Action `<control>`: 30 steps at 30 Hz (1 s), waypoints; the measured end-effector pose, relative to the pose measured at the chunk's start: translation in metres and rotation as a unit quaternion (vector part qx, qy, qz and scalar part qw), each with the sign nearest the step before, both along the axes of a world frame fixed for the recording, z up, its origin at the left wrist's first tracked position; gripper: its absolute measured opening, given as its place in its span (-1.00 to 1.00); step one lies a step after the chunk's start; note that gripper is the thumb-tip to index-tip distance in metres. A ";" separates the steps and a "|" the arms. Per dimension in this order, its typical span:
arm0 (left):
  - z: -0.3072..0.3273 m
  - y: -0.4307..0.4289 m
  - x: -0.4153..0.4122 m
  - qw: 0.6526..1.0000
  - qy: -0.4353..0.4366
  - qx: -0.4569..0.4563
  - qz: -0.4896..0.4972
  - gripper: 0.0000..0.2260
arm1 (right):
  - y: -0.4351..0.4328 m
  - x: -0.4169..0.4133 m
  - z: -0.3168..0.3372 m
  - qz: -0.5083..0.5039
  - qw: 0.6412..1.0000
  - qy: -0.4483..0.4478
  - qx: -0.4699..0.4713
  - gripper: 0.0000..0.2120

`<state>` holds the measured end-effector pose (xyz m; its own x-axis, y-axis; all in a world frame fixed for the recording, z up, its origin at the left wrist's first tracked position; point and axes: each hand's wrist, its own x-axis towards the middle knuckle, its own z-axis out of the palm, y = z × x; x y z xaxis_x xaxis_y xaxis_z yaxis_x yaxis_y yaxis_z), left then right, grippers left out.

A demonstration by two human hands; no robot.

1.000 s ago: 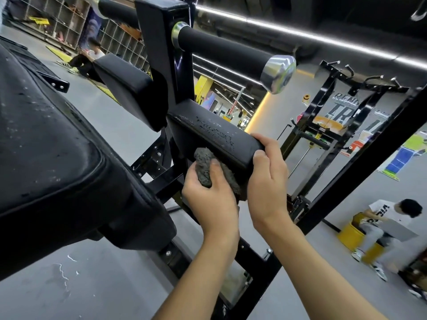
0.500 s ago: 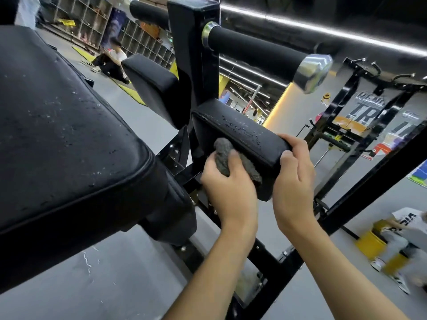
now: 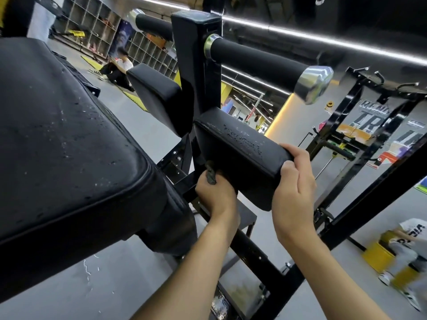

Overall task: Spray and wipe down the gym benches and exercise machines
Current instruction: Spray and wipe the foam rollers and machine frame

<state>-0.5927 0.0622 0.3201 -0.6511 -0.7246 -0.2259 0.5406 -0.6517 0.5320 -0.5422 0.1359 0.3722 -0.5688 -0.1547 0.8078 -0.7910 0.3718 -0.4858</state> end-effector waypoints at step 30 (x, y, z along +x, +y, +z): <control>0.034 -0.028 0.013 0.983 0.023 0.005 0.184 -0.83 | 0.003 0.000 0.000 0.006 1.000 -0.007 0.010 -0.65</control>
<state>-0.5797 0.0341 0.3542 -0.3543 -0.9110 -0.2109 0.7646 -0.4121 0.4956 -0.5420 0.1388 0.3721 -0.5785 -0.1776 0.7961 -0.7884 0.3720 -0.4900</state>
